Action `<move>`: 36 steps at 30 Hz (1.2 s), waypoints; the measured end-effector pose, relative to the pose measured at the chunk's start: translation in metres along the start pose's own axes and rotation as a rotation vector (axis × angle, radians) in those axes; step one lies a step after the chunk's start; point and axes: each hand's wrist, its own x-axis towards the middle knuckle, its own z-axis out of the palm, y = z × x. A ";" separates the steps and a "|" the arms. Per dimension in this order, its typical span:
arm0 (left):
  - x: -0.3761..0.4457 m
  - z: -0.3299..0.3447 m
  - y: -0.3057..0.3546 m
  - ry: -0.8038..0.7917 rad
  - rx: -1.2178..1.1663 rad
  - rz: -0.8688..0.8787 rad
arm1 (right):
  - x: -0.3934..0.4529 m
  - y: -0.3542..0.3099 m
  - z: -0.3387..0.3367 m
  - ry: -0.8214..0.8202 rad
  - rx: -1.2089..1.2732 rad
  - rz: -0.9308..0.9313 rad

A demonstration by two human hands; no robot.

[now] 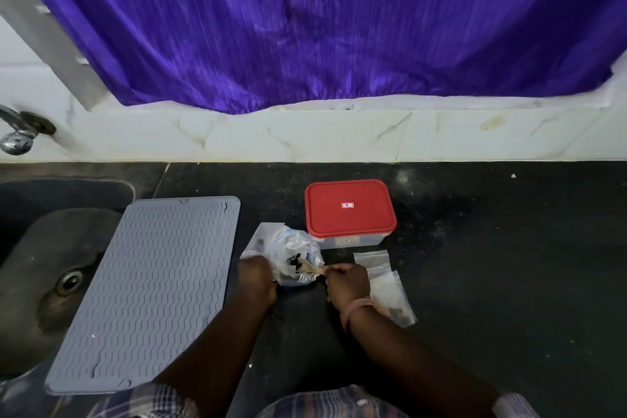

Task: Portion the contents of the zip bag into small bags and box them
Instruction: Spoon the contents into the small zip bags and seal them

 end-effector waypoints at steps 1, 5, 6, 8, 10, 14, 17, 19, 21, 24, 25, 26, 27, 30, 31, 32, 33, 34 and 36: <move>0.004 0.000 0.002 0.006 0.014 -0.020 | -0.002 -0.002 -0.001 0.003 0.016 -0.003; 0.011 -0.002 0.009 0.030 0.377 0.148 | -0.017 -0.018 -0.008 -0.010 0.046 -0.027; 0.008 -0.002 0.012 0.054 0.379 0.174 | -0.023 -0.023 -0.011 -0.010 0.052 -0.041; -0.010 -0.012 0.020 0.145 0.691 0.333 | -0.031 -0.030 -0.016 0.004 0.051 -0.070; -0.014 -0.015 0.029 0.216 0.519 0.373 | -0.040 -0.036 -0.021 0.012 0.057 -0.098; -0.013 -0.023 0.032 0.331 0.487 0.515 | -0.058 -0.054 -0.025 0.027 0.054 -0.175; -0.023 -0.023 0.034 0.314 0.618 0.644 | -0.067 -0.066 -0.025 0.028 0.025 -0.248; -0.022 -0.023 0.033 0.283 0.672 0.715 | -0.072 -0.074 -0.025 0.013 0.020 -0.299; -0.026 -0.019 0.035 0.228 0.707 0.734 | -0.077 -0.083 -0.025 -0.002 0.039 -0.356; -0.031 -0.014 0.036 0.148 0.737 0.804 | -0.083 -0.096 -0.022 0.018 0.047 -0.439; -0.032 -0.013 0.037 0.131 0.741 0.804 | -0.084 -0.098 -0.021 0.030 0.034 -0.459; -0.034 -0.012 0.038 0.114 0.737 0.810 | -0.085 -0.100 -0.019 0.043 0.020 -0.478; -0.032 -0.012 0.038 0.100 0.762 0.832 | -0.085 -0.101 -0.018 0.058 0.006 -0.500; -0.034 -0.012 0.038 0.096 0.819 0.859 | -0.085 -0.104 -0.014 0.101 -0.046 -0.579; -0.035 -0.013 0.038 0.089 0.831 0.865 | -0.084 -0.105 -0.013 0.105 -0.075 -0.617; -0.036 -0.014 0.039 0.073 0.833 0.855 | -0.084 -0.106 -0.012 0.105 -0.114 -0.665; -0.036 -0.014 0.040 0.055 0.813 0.845 | -0.084 -0.107 -0.011 0.105 -0.164 -0.732; -0.039 -0.013 0.041 0.037 0.777 0.819 | -0.084 -0.108 -0.009 0.103 -0.226 -0.820; -0.041 -0.012 0.044 0.012 0.657 0.764 | -0.085 -0.109 -0.005 0.095 -0.395 -1.030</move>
